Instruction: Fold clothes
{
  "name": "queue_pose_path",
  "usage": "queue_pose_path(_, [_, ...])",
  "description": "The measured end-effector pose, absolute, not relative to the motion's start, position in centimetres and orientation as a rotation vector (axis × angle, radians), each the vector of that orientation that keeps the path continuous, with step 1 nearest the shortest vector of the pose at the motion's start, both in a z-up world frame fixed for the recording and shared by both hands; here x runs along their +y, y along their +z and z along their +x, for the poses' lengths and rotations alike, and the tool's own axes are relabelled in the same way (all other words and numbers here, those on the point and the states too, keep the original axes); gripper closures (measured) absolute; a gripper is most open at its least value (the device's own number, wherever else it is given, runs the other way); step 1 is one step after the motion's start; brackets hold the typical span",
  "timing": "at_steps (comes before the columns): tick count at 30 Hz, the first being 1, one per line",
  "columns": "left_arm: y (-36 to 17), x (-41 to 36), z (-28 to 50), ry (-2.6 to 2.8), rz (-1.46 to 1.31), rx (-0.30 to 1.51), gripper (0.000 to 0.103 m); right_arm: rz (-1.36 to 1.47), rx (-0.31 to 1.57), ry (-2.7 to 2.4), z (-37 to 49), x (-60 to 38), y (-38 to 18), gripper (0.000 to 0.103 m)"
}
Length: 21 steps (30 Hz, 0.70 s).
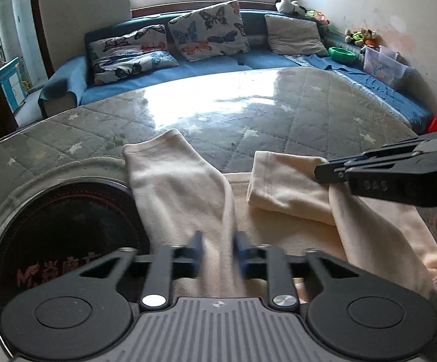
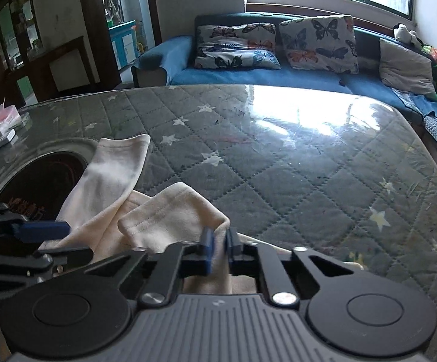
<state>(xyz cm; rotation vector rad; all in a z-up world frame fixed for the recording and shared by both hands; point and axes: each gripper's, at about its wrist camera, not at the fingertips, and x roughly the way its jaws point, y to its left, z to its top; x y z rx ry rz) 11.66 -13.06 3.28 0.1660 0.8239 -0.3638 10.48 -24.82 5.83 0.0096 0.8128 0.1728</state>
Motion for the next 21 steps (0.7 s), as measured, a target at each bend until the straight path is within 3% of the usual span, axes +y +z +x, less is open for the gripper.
queue_pose_path(4, [4.3,-12.2,10.4,-0.348,0.16,0.766,0.099,0.009,0.767,0.159,9.1,-25.3,6.9,0.099])
queue_pose_path(21, [8.7,-0.7,0.4,-0.167,0.038,0.653,0.102,0.064,0.536,-0.05,-5.3,-32.5,13.1,0.099])
